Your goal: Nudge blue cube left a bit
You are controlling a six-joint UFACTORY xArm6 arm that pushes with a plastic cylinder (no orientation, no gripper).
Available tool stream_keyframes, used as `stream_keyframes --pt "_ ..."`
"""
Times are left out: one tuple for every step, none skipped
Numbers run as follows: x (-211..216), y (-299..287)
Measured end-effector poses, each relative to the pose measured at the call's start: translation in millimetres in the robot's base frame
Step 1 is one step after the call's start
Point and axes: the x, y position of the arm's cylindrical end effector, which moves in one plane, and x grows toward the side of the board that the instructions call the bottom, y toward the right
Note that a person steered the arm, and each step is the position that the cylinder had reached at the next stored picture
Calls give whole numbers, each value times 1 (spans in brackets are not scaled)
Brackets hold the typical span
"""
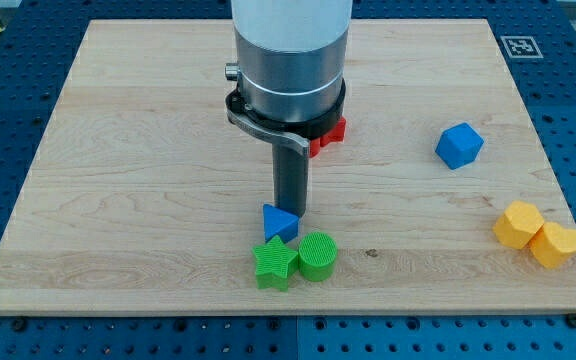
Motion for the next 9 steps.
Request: stream_keyframes --pt "-7 19" --pt "-17 80" --pt "-18 116" --pt "-24 165" --pt "-31 208" --pt "-32 223" --pt "-32 224" --pt "-32 224" --pt "-38 228"
